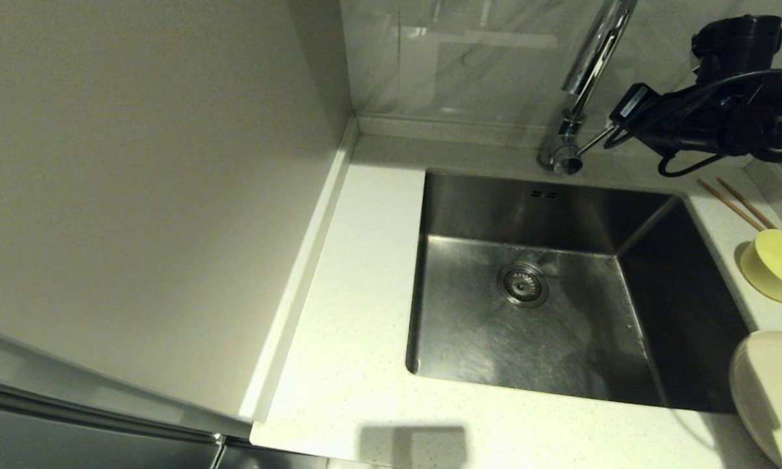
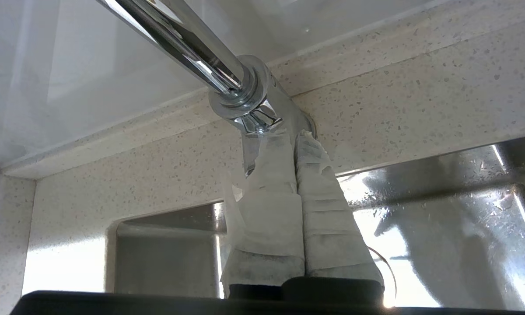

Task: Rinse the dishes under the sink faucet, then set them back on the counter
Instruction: Turn on the faucet

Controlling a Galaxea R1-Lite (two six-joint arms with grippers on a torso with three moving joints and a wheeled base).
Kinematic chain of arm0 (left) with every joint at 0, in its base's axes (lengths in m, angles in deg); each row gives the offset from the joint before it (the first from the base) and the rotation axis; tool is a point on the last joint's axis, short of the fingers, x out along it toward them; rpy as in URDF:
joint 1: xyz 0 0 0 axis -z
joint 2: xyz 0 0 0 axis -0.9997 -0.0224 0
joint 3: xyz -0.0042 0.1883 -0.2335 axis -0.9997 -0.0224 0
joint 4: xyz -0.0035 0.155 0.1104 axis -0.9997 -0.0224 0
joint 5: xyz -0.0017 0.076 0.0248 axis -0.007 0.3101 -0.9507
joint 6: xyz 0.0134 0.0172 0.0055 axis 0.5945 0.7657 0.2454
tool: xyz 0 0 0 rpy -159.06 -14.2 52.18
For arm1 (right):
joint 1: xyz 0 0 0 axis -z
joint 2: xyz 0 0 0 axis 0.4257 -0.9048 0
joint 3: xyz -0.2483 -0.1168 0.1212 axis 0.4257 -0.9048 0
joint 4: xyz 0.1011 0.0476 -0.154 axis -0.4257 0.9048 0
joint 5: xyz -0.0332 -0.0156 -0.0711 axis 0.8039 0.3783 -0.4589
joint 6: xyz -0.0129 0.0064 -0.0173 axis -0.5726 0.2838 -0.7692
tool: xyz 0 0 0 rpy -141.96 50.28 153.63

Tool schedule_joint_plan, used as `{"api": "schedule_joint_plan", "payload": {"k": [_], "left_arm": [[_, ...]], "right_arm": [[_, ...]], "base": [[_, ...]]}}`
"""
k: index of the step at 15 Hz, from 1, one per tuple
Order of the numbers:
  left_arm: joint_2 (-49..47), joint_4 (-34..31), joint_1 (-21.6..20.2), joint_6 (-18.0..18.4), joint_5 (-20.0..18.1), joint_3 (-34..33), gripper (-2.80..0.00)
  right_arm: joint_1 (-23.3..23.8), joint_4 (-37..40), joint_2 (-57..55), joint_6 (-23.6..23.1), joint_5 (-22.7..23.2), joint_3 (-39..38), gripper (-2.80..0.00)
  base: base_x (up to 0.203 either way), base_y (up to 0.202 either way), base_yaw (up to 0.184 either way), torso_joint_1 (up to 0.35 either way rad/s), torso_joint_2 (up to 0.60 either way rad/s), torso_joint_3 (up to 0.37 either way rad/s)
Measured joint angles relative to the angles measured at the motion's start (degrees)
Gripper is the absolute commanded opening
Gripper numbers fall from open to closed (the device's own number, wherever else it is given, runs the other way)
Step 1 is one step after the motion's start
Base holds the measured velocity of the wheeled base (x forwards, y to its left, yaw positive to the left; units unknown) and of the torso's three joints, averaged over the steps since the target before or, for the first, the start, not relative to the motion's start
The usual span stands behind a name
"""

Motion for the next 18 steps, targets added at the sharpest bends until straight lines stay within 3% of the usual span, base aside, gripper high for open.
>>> {"api": "schedule_joint_plan", "payload": {"k": [18], "left_arm": [[0.0, 0.0, 0.0, 0.0, 0.01, 0.0, -2.8]], "right_arm": [[0.06, 3.76, 0.86, -0.54, 0.9, -0.07, -2.8]], "base": [[0.0, 0.0, 0.0, 0.0, 0.0, 0.0]]}}
